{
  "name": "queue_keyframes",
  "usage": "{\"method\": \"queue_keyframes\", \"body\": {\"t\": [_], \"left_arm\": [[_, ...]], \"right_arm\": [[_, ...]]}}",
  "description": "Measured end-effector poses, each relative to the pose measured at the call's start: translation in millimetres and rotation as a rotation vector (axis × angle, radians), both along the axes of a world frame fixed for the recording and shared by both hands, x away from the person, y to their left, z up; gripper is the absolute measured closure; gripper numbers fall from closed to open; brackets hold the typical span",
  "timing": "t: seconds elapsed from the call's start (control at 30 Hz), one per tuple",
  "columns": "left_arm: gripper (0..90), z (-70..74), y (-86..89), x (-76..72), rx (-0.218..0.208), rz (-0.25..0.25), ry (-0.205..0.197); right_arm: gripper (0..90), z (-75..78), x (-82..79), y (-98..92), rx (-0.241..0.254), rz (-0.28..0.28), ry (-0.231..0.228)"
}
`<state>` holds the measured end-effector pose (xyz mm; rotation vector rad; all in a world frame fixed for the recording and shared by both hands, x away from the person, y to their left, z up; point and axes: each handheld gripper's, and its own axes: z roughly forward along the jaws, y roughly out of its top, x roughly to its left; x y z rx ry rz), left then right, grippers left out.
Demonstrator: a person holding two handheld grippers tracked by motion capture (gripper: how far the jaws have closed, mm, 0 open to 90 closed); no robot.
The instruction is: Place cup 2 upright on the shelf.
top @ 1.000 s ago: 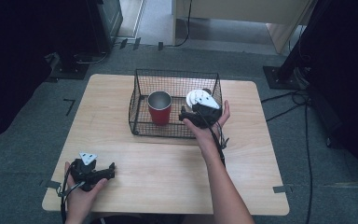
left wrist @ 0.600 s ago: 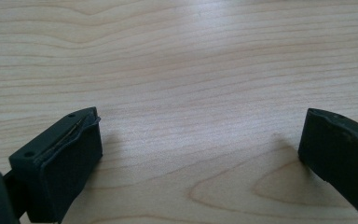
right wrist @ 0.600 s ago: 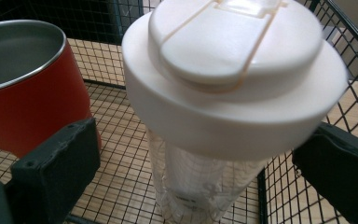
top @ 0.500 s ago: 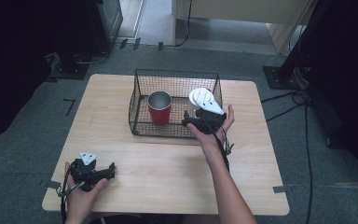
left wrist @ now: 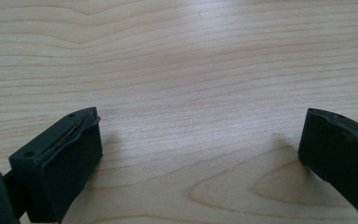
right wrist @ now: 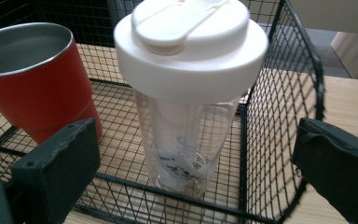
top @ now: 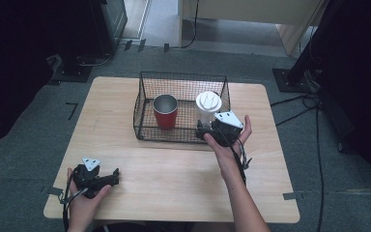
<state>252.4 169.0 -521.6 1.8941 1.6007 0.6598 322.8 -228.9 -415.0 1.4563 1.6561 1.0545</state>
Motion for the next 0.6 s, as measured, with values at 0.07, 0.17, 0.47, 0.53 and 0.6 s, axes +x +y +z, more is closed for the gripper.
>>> {"method": "queue_keyframes", "body": {"t": [0.07, 0.17, 0.47, 0.53, 0.6], "left_arm": [[0.0, 0.1, 0.0, 0.0, 0.000, 0.000, 0.001], [0.0, 0.0, 0.0, 0.0, 0.000, 0.000, 0.000], [0.0, 0.0, 0.0, 0.0, 0.000, 0.000, 0.000], [0.0, 0.0, 0.0, 0.0, 0.000, 0.000, 0.000], [0.0, 0.0, 0.0, 0.0, 0.000, 0.000, 0.000]], "right_arm": [[0.9, -0.8, -4.9, -2.1, 0.004, 0.005, -0.002], [0.9, -2.3, -10.7, -4.8, 0.003, 0.006, -0.011], [0.9, -6.8, -26.7, -16.5, 0.020, 0.003, -0.011], [0.9, -7.8, -30.2, -20.3, 0.020, 0.003, -0.014], [0.9, -9.1, -33.9, -25.0, 0.022, -0.003, -0.018]]}}
